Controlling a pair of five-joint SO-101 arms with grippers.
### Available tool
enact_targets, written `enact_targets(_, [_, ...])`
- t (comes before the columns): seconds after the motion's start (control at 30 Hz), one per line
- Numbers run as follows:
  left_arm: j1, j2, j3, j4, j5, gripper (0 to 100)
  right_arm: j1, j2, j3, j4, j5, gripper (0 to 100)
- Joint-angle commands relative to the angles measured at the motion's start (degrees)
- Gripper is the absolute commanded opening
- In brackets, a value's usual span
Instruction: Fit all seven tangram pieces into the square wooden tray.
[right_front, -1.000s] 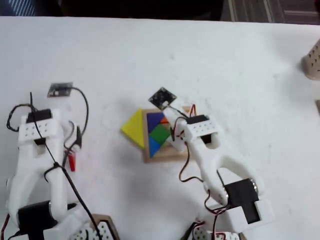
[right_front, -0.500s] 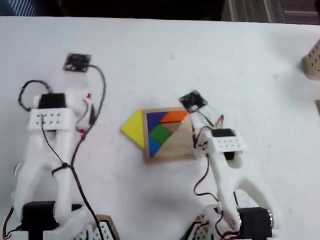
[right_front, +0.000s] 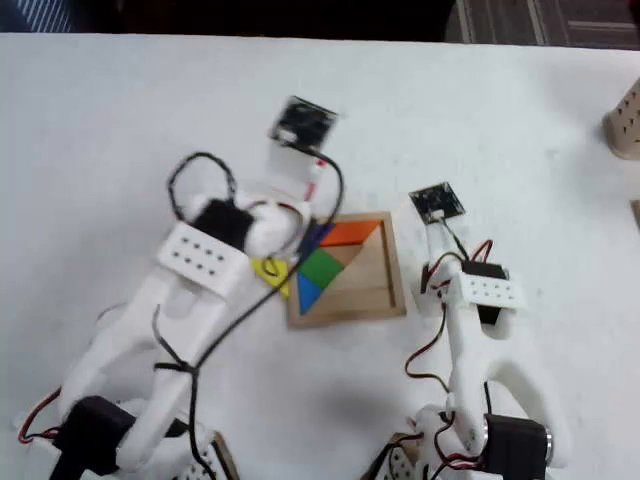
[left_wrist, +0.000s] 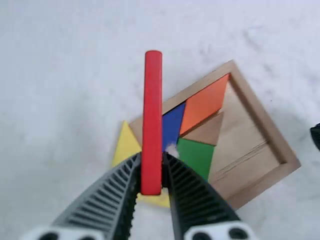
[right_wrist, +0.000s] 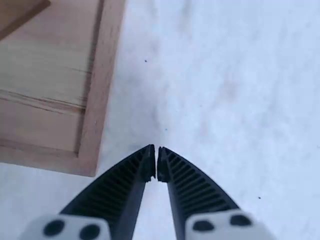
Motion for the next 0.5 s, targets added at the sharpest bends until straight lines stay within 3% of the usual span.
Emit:
enact_targets(0.0, [4.6, -0.1, 2.6, -11.0, 0.8, 2, 0.9, -2.2, -0.3, -0.6, -0.4, 1.7])
enact_targets(0.27, [5.8, -0.1, 12.1, -20.7, 0.8, 2, 0.6, -2.2, 0.2, -0.7, -0.3, 1.7])
enact_targets(0.47, [9.4, -0.1, 14.6, -21.0, 0.1, 2, 0.6, -2.2, 0.2, -0.8, -0.3, 1.7])
